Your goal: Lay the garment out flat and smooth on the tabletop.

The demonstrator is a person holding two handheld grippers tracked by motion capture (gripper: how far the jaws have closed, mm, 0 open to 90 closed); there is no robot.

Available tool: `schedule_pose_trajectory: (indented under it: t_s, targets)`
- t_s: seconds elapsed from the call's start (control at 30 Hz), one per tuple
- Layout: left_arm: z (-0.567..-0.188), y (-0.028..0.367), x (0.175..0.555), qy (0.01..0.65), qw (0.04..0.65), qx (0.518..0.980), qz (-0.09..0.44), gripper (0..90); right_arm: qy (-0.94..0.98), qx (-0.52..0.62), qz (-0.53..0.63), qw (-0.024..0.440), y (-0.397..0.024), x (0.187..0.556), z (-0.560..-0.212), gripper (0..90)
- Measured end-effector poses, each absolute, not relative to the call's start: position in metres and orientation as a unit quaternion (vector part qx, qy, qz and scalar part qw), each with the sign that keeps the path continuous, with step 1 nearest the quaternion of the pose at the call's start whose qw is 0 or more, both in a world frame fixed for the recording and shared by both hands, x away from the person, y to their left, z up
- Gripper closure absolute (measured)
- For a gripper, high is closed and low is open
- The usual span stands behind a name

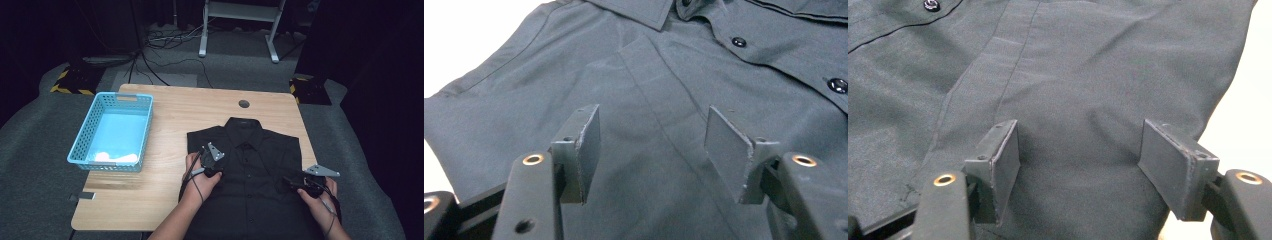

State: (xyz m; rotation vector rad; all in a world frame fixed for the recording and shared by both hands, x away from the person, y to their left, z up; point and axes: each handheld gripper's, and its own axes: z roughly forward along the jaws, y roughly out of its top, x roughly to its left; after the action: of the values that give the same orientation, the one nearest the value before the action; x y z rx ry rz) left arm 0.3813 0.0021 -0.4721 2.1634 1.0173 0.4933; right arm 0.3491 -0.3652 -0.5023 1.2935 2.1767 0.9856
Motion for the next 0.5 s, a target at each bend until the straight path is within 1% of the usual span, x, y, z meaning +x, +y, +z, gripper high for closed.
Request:
schedule_pose_trajectory:
  t_s: [0.2, 0.4, 0.5]
  targets:
    - [-0.476, -0.012, 0.391, 0.394, 0.344, 0.834, 0.174, 42.8, 0.781, 0.468, 0.354, 0.212, -0.366, 0.347, -0.502, 32.7]
    - [-0.485, -0.025, 0.398, 0.393, 0.332, 0.842, 0.162, 44.1, 0.781, 0.469, 0.354, 0.213, -0.366, 0.346, -0.502, 32.7]
    - [-0.49, -0.027, 0.4, 0.394, 0.316, 0.848, 0.16, 60.8, 0.781, 0.469, 0.354, 0.213, -0.366, 0.346, -0.502, 32.7]
